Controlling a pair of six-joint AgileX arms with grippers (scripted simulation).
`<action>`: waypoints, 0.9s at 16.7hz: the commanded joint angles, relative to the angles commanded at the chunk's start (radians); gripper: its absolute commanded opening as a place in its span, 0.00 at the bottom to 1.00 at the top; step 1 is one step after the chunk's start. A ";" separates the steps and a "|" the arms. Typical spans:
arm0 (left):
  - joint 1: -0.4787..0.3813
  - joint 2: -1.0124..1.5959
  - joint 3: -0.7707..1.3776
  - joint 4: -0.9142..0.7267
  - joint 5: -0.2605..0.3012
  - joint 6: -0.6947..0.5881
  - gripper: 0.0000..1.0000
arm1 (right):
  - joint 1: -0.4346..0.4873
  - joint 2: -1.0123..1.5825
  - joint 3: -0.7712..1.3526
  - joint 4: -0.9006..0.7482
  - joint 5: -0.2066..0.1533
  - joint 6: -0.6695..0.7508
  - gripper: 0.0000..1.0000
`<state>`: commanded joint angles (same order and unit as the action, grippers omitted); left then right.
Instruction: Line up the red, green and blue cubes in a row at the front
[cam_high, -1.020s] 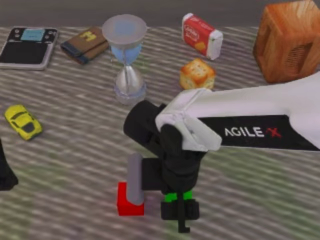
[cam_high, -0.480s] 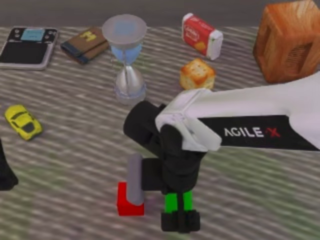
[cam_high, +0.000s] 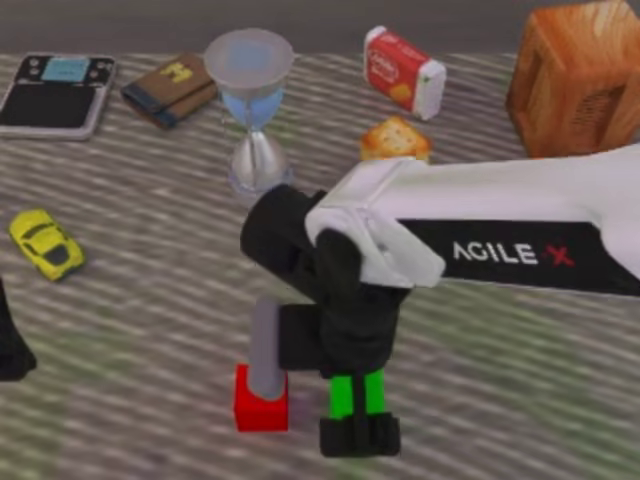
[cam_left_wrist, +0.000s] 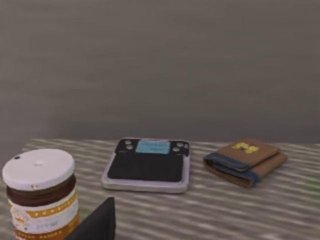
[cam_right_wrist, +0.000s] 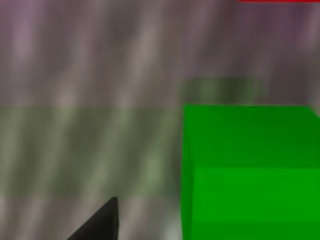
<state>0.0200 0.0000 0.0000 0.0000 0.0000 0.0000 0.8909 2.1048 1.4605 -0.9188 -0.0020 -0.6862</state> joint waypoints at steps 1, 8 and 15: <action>0.000 0.000 0.000 0.000 0.000 0.000 1.00 | 0.000 -0.014 0.021 -0.039 0.000 0.001 1.00; 0.000 0.000 0.000 0.000 0.000 0.000 1.00 | 0.001 -0.069 0.097 -0.170 -0.001 0.001 1.00; 0.000 0.000 0.000 0.000 0.000 0.000 1.00 | -0.161 -0.010 0.173 -0.190 0.001 0.062 1.00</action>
<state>0.0200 0.0000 0.0000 0.0000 0.0000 0.0000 0.7302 2.0953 1.6334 -1.1093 -0.0012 -0.6245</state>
